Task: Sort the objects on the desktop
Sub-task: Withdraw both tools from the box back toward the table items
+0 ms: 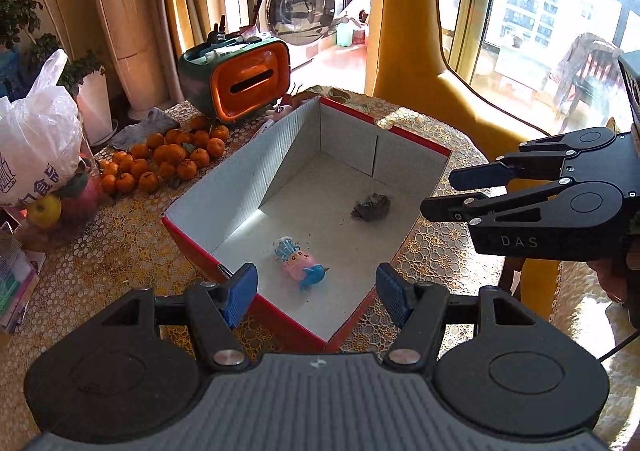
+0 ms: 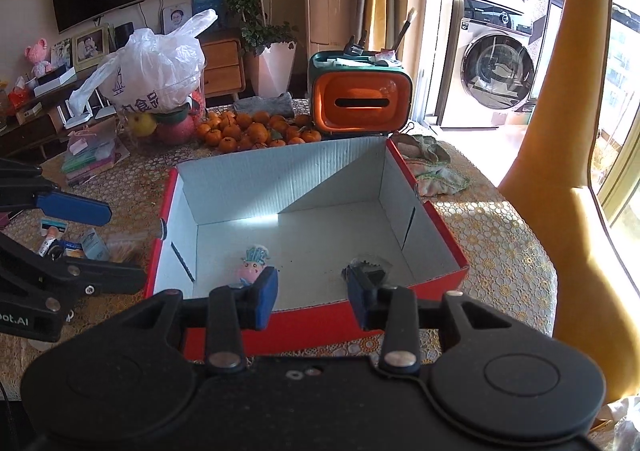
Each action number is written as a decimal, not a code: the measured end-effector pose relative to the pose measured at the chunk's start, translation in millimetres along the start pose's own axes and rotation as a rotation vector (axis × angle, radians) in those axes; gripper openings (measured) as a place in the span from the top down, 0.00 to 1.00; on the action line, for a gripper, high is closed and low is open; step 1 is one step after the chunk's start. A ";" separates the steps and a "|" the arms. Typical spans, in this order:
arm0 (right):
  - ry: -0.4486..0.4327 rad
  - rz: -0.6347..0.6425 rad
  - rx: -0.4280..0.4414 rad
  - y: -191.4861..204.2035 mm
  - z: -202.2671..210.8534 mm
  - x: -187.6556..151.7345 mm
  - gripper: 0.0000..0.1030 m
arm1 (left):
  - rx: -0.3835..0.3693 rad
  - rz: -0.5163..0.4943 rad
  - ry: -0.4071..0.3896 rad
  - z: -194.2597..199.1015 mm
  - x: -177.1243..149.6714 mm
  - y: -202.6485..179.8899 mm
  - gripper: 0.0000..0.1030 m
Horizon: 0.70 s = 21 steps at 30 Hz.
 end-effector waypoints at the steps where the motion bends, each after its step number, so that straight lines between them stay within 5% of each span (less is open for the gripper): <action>1: -0.004 0.002 0.001 2.2 2.8 -0.6 0.63 | 0.000 0.001 -0.003 3.3 -2.0 -0.1 0.38; 14: -0.063 0.074 0.008 41.3 37.0 -14.0 0.60 | 0.009 0.038 -0.078 53.3 -36.3 -0.6 0.37; 21: -0.098 0.088 0.050 63.9 50.4 -22.9 0.48 | 0.020 0.078 -0.125 78.1 -58.3 7.1 0.29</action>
Point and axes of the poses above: each gripper's, at about its wrist camera, not at the fingertips, and z roughly against the way its jaws point, y to its left, x to its top, the point moved 6 cm from there along -z, roughly the way its jaws point, and after that the axes turned 6 degrees about y, right-handed, at the moved point
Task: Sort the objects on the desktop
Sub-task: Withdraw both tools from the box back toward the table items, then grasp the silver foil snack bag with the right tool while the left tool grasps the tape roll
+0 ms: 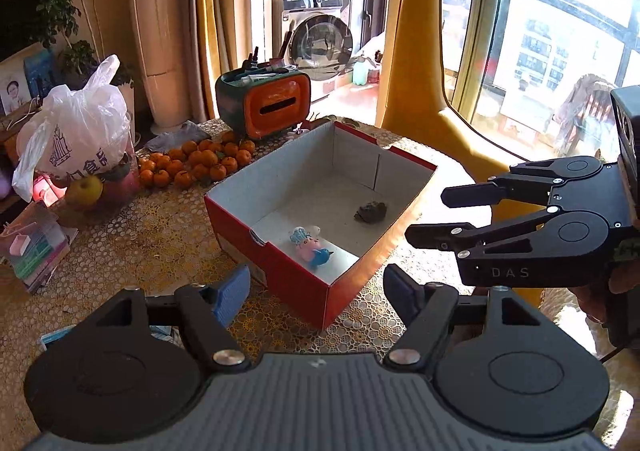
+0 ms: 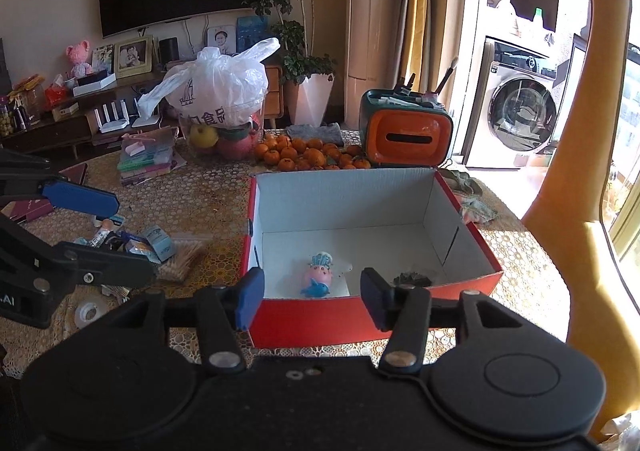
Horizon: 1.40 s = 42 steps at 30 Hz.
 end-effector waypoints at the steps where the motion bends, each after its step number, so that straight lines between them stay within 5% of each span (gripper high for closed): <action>1: 0.001 -0.002 0.010 2.9 0.7 -1.8 0.48 | 0.001 0.005 -0.005 2.8 -2.1 1.4 0.29; 12: -0.039 0.014 0.083 35.7 15.8 -15.2 0.31 | 0.035 0.080 -0.055 30.7 -39.1 23.9 0.19; 25: -0.059 0.072 0.125 84.2 11.4 -34.0 0.30 | 0.151 0.204 -0.087 50.3 -100.2 64.1 0.00; 42: -0.013 0.088 0.175 134.6 -25.4 -51.8 0.30 | 0.213 0.305 -0.042 35.3 -179.0 110.3 0.00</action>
Point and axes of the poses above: each gripper's, at about its wrist camera, not at the fingertips, and z roughly against the way its jaws point, y to its left, x to its top, the point moved 6 cm from there along -z, roughly the way its jaws point, and after that the axes turned 6 degrees about y, right-handed, at the moved point
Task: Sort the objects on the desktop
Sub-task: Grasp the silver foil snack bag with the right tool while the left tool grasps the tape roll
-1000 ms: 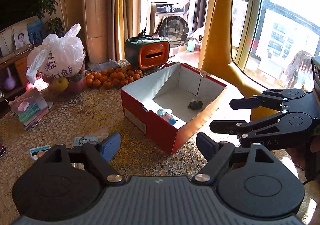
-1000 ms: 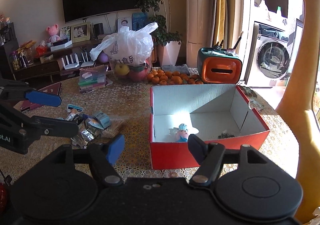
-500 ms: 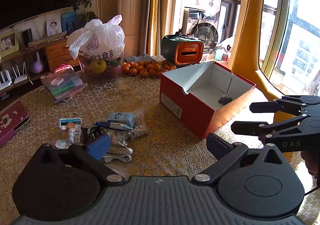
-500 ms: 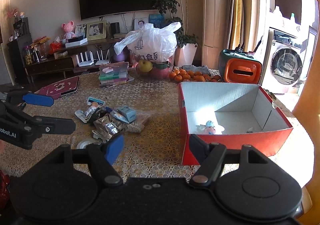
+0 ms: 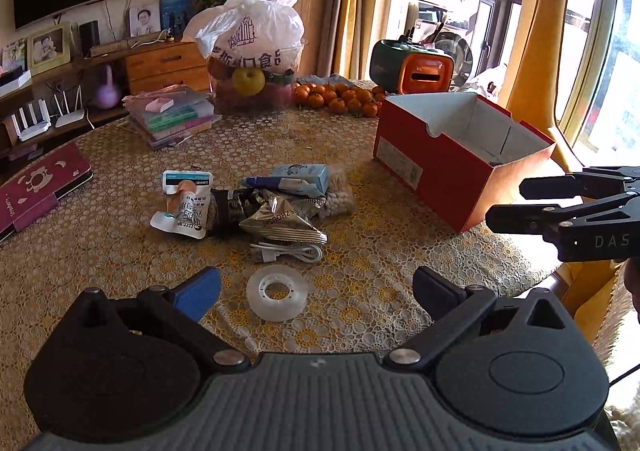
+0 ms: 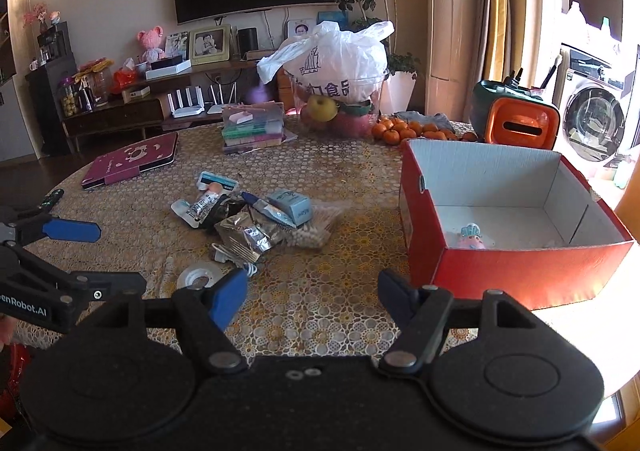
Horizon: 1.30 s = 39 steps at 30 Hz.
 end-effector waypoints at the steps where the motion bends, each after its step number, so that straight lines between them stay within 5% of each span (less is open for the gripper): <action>1: 0.005 0.001 0.001 2.0 -2.9 -0.3 0.30 | 0.003 0.003 -0.002 -1.6 -1.8 2.5 0.00; 39: 0.125 0.051 0.090 49.8 -143.9 23.1 0.30 | -0.007 0.012 0.022 -106.2 -20.0 41.1 0.01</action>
Point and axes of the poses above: each gripper's, at about its wrist camera, not at the fingertips, and z roughly against the way its jaws point, y to its left, x to its top, the point moved 6 cm from there along -z, roughly the way its jaws point, and after that the axes turned 6 degrees about y, right-handed, at the moved point
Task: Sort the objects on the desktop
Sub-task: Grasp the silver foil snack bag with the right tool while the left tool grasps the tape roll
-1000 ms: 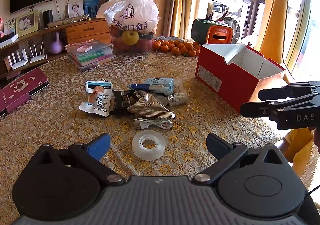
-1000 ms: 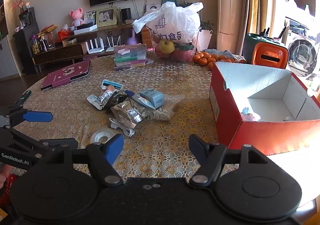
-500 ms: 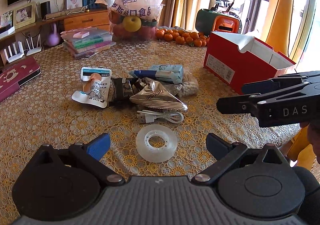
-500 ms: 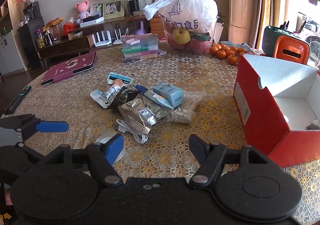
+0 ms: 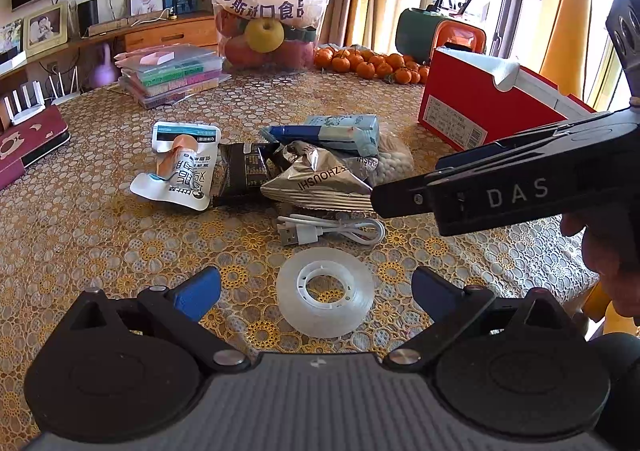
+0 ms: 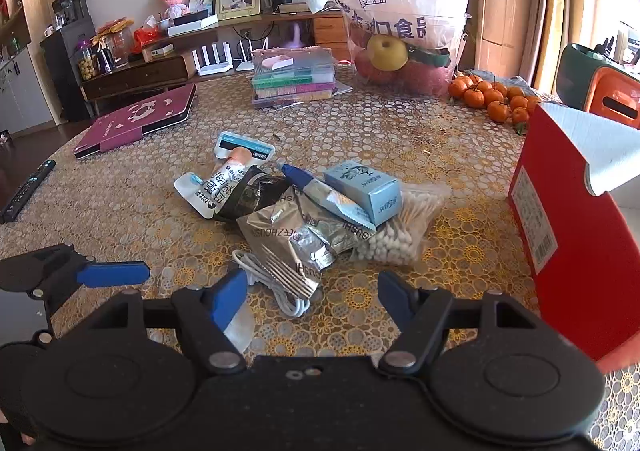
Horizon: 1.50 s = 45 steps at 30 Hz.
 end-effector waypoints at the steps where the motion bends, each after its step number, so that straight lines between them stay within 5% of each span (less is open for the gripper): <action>1: 0.003 0.003 0.003 0.5 -3.5 1.5 0.30 | -0.002 0.001 0.004 -2.0 -0.3 0.3 0.01; 20: 0.050 0.025 0.039 9.3 -54.0 20.7 0.33 | -0.008 -0.002 0.012 -21.9 -4.6 -1.0 0.07; 28: 0.054 0.041 0.033 9.3 -56.4 21.1 0.51 | -0.004 -0.014 0.005 -23.4 -3.3 -4.2 0.10; 41: 0.037 0.058 0.012 9.7 -52.0 19.5 0.64 | 0.033 -0.043 0.000 -20.9 -1.5 -6.5 0.43; 45: 0.021 0.064 0.008 10.9 -47.6 20.6 0.68 | 0.036 -0.044 -0.003 -21.1 -1.7 -7.4 0.43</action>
Point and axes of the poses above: each gripper's, at about its wrist camera, not at the fingertips, and z roughly against the way its jaws point, y to its left, x to its top, the point moved 6 cm from there along -z, roughly the way its jaws point, and after that the axes turned 6 degrees about y, right-handed, at the moved point
